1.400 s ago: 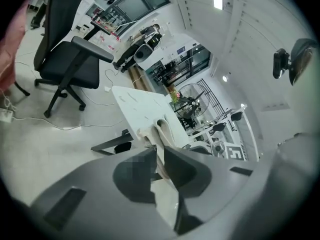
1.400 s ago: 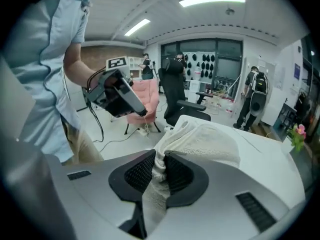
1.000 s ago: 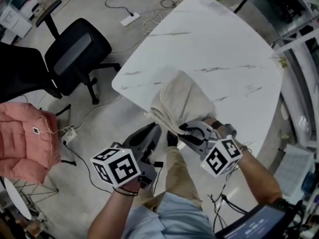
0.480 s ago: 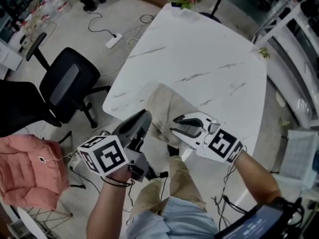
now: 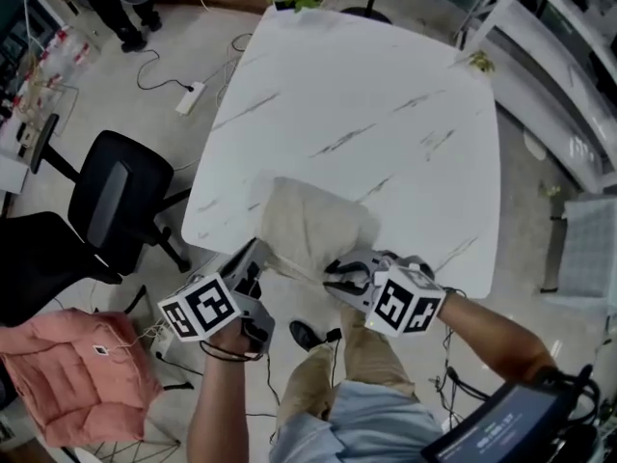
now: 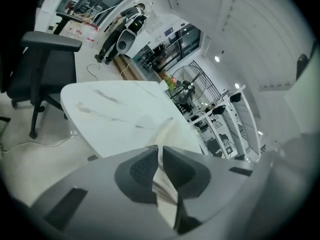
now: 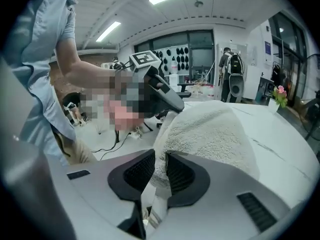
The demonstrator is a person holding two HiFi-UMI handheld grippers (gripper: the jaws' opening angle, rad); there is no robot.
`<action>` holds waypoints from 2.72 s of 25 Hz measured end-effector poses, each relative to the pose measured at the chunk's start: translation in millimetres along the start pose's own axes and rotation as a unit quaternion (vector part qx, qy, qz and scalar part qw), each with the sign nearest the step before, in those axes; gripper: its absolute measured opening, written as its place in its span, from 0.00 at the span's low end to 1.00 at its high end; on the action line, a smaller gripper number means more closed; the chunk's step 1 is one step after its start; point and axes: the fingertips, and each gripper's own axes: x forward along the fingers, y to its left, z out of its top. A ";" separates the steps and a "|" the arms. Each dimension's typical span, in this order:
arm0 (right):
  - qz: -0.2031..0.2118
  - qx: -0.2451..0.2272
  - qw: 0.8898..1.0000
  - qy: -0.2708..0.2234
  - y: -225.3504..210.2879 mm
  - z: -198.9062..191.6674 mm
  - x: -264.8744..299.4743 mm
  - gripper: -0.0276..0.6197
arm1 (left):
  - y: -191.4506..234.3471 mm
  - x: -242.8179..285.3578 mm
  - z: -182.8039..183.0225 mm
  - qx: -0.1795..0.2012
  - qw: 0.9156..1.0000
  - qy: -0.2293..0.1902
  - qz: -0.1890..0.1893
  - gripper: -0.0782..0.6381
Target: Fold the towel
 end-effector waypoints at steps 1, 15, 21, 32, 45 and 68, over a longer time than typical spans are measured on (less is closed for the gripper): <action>0.000 -0.008 1.000 -0.002 0.2 4.3 -2.0 0.17 | -2.2 -6.5 5.2 0.002 1.000 -0.010 0.002 0.16; -0.109 0.128 0.984 -0.064 -85.4 -18.4 -38.6 0.12 | -8.9 18.7 6.7 0.063 0.997 0.030 -0.027 0.16; -0.121 0.172 0.972 -0.106 -83.4 -33.0 -33.4 0.10 | 15.9 21.8 -2.0 0.015 0.999 0.031 -0.024 0.15; -0.164 0.221 0.944 -0.180 -65.2 6.6 -96.7 0.14 | 14.4 -75.4 42.3 0.062 0.996 -0.062 0.013 0.15; -0.320 0.048 0.880 -0.348 -50.5 257.7 -206.8 0.08 | -247.6 -194.6 137.3 0.409 0.854 -0.321 0.029 0.15; -0.347 0.028 0.868 -0.354 -51.0 248.0 -185.9 0.06 | -236.2 -183.6 128.6 0.399 0.842 -0.357 0.059 0.13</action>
